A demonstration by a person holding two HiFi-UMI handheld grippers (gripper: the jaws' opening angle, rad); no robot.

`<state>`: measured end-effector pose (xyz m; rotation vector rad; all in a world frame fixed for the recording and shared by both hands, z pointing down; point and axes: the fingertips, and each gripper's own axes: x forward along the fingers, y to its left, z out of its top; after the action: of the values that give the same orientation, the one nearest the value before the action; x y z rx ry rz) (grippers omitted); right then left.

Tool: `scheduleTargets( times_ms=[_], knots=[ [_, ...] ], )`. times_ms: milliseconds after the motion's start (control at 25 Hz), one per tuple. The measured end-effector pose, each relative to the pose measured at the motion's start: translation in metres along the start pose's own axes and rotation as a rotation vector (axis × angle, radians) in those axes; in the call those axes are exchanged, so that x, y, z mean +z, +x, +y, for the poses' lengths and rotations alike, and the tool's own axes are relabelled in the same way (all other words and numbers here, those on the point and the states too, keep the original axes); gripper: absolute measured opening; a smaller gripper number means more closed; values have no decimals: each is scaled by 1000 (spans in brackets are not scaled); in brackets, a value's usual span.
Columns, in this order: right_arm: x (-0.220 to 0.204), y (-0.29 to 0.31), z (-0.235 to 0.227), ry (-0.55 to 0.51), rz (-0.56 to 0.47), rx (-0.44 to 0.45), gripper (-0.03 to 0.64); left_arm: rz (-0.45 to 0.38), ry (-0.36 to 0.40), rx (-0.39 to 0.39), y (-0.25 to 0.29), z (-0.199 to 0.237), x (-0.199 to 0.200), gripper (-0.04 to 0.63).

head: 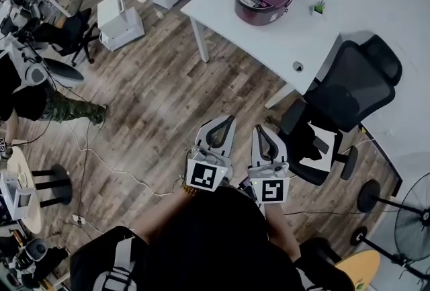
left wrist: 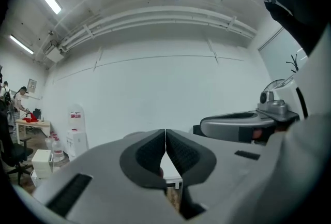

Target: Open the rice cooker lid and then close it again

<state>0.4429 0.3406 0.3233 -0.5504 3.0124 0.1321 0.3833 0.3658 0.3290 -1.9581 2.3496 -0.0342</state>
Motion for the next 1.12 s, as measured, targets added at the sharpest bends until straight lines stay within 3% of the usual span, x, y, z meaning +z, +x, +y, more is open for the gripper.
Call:
scheduleTargets(
  times_ms=[280,600,840,1120],
  knots=[
    [5,49,-3,-35,-5,-22,31,-27,21,-59,37,36,2,28],
    [8,122,-7,-76,7,-86,31,-65,-49,-67,74,104,4,28],
    [9,173,-4,-94,5,-132,31,-72,-35,-112,97,152,-3,26],
    [-1,211,-8,-119,30,-212,31,-64,-83,-151,120,192,-17,26]
  ],
)
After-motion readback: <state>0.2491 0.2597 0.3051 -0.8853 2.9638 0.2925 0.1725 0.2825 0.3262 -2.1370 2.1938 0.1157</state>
